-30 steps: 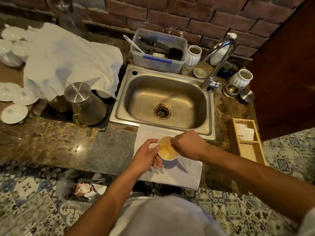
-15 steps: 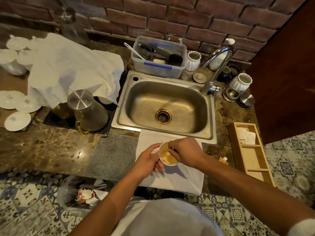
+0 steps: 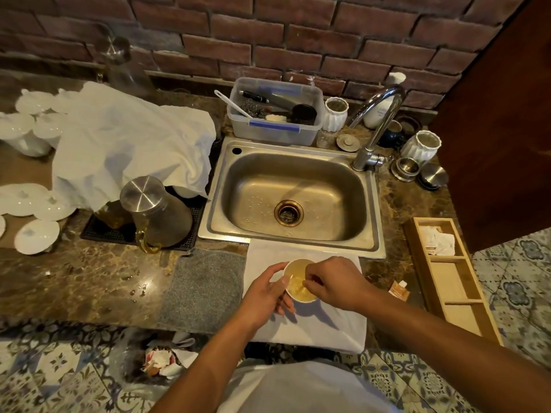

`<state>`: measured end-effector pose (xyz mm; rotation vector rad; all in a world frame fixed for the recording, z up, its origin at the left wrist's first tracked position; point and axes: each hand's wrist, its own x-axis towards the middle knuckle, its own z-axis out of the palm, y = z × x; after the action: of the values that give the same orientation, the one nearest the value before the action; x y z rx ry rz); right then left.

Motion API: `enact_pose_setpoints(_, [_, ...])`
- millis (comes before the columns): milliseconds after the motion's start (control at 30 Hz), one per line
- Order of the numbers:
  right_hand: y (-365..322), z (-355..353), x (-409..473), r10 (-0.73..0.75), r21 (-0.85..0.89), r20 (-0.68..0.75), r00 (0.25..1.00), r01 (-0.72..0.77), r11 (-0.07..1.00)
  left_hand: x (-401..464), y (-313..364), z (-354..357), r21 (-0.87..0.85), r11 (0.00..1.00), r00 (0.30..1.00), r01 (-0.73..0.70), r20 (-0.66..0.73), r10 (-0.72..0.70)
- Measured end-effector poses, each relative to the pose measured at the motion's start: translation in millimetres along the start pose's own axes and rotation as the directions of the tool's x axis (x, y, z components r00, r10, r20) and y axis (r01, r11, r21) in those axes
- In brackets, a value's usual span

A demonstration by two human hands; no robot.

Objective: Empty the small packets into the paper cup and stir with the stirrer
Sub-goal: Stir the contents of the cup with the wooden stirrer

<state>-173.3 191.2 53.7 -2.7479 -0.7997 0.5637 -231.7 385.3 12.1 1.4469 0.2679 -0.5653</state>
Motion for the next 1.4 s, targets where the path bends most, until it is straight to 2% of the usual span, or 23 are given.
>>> enact_pose_setpoints(67, [0,0,4,0.034,0.048,-0.030,0.999,-0.032,0.998,0,-1,-1,0.014,1.000,1.000,-0.003,0.000,0.003])
enact_pose_setpoints(200, [1,-5,5,0.046,-0.017,-0.073,0.996,-0.047,0.999,1,-3,0,0.027,1.000,1.000,-0.008,-0.006,0.008])
enact_pose_setpoints(333, [-7,-2,-3,-0.031,-0.089,-0.012,0.999,0.029,0.996,3,-3,-1,0.015,1.000,1.000,0.001,-0.006,-0.001])
enact_pose_setpoints(433, [-11,0,-6,-0.019,-0.085,0.019,1.000,0.020,0.996,0,-2,1,0.008,1.000,1.000,0.004,0.004,-0.005])
enact_pose_setpoints(633, [-9,-2,-1,0.023,-0.094,-0.092,0.996,-0.032,0.995,2,-3,1,0.008,1.000,1.000,0.019,-0.005,-0.019])
enact_pose_setpoints(833, [-21,-1,4,-0.010,-0.051,0.000,1.000,0.010,0.999,1,-1,0,0.008,1.000,1.000,0.005,0.008,-0.005])
enact_pose_setpoints(1033, [-17,-13,0,0.046,-0.057,0.103,0.994,-0.040,0.998,3,-3,-2,0.015,1.000,1.000,0.000,0.009,0.000])
enact_pose_setpoints(1233, [-12,-19,2,0.068,-0.146,0.025,0.997,-0.063,0.987,3,-2,-2,0.011,1.000,1.000,0.008,0.008,-0.008])
enact_pose_setpoints(1400, [-18,-17,0,0.043,-0.152,0.099,0.994,-0.028,0.988,1,-1,-2,-0.002,1.000,1.000,0.012,0.012,-0.012])
